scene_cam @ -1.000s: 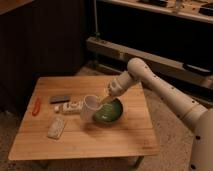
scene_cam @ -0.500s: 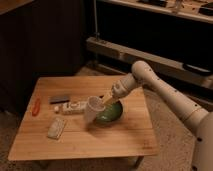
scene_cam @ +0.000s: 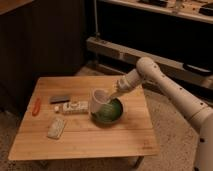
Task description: Place the ceramic cup in the ceramic bowl
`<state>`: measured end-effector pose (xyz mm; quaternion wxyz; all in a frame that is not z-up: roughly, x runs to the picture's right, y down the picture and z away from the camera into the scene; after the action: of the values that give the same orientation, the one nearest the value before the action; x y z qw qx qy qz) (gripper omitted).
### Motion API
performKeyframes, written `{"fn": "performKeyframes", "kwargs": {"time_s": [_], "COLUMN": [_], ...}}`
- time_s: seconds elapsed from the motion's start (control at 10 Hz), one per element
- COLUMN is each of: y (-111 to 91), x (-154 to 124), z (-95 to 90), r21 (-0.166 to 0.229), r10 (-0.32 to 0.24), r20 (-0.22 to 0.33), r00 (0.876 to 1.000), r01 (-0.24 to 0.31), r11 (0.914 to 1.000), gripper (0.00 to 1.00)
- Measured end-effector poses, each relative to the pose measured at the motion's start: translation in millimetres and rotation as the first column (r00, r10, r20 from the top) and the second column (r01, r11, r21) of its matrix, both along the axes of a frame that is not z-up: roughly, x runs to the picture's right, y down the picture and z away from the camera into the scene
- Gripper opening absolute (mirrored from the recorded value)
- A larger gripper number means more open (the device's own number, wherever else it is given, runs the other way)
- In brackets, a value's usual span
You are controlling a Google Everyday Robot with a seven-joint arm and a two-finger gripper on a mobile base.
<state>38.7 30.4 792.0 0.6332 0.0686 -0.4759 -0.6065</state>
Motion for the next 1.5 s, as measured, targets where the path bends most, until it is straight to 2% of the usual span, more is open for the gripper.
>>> {"fn": "performKeyframes", "kwargs": {"time_s": [0.3, 0.7, 0.9, 1.1, 1.3, 1.5], "y": [-15, -21, -16, -13, -1, 11], "x": [14, 28, 39, 45, 42, 37], "z": [-0.7, -5.3, -8.4, -7.9, 5.6, 16.0], "r21": [0.025, 0.002, -0.028, -0.042, -0.022, -0.017], "r10": [0.004, -0.025, -0.036, -0.029, -0.018, -0.020], "r20": [-0.057, -0.089, -0.108, -0.122, -0.126, -0.132], "r00": [0.998, 0.996, 0.993, 0.992, 0.992, 0.991], "r01": [-0.003, 0.025, 0.033, 0.024, 0.015, 0.018], "r11": [0.9997, 0.9997, 0.9991, 0.9988, 0.9996, 0.9997], "gripper": [0.01, 0.01, 0.01, 0.07, 0.00, 0.00]}}
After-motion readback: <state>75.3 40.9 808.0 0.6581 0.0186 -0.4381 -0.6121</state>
